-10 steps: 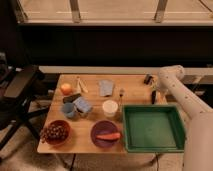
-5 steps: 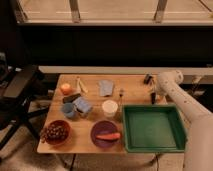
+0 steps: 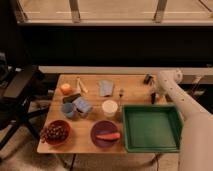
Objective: Place brush in tray
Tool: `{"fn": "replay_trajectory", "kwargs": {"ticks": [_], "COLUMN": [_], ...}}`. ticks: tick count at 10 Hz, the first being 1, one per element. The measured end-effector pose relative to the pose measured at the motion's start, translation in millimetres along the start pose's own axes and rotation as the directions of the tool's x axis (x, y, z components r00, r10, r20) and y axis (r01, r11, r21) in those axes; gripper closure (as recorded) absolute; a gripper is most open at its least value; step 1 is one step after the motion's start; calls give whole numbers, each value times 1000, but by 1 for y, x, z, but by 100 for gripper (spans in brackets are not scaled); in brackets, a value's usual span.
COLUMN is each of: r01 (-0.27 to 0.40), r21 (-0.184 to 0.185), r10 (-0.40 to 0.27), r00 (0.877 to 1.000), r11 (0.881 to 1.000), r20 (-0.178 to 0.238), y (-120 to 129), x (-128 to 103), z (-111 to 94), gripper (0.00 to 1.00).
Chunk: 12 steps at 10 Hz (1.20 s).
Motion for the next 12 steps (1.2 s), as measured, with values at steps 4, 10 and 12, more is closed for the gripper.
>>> {"fn": "replay_trajectory", "kwargs": {"ticks": [4,10,12], "r01": [23,143,171], "r21": [16,225,292], "r10": [-23,-140,-165], "r00": [1000,990,985], "r11": [1000,964,941], "r20": [17,-29,-47], "y": [-4,-78,-92], "x": [-6,-12,-14], "z": [-1,-74,-101], "gripper": [100,100,100]}}
